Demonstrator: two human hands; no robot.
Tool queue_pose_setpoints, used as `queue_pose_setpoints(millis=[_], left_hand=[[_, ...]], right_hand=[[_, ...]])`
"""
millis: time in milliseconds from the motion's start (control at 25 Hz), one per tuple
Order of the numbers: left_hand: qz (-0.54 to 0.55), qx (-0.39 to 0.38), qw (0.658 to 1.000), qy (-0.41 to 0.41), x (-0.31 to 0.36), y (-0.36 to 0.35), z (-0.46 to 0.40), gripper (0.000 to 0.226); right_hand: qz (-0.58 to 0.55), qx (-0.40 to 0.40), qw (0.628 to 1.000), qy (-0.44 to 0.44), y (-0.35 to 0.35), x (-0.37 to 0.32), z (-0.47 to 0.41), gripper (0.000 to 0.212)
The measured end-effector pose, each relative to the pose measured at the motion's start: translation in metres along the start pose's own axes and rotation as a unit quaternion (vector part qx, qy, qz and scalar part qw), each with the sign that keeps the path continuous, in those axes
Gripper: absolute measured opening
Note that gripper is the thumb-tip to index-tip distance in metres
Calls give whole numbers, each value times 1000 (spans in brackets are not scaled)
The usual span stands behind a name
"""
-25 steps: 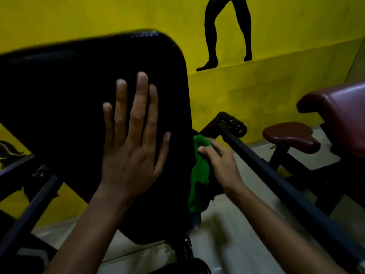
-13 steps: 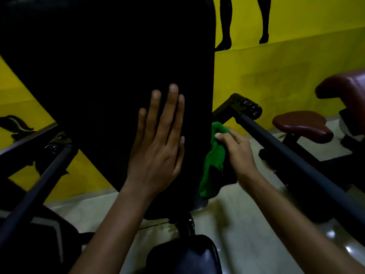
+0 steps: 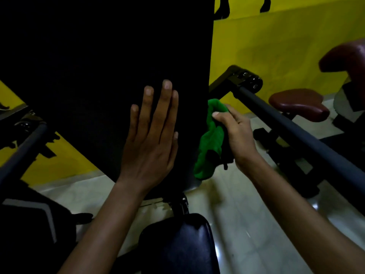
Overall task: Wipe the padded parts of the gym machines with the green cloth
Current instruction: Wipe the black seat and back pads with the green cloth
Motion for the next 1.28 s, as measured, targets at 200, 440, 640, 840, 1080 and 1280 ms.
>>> queue_pose_setpoints(millis=[200, 440, 640, 840, 1080, 1280], left_hand=[[23, -15, 1000, -5, 10, -14, 15, 74], [31, -32, 999, -2, 14, -29, 31, 74], [29, -32, 999, -2, 23, -44, 51, 82], [26, -37, 999, 1, 23, -49, 51, 84], [32, -47, 998, 9, 28, -55, 59, 89], [24, -54, 998, 19, 32, -63, 67, 87]], right_hand=[[81, 21, 990, -113, 22, 70, 15, 17], [33, 38, 995, -82, 26, 82, 11, 16], [101, 63, 981, -152, 30, 117, 21, 13], [44, 62, 993, -94, 27, 103, 15, 16], [76, 49, 987, -134, 31, 112, 19, 22], [90, 60, 984, -139, 32, 126, 20, 24]])
Point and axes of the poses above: each hand's wrist, its own z-axis away from the middle knuckle, its own y-axis out of the back of the hand, x = y × z, the point moved 5 cm from there along -z, towards the middle knuckle, and after that the axes turned 4 degrees about -y, right-handed, at the moved point
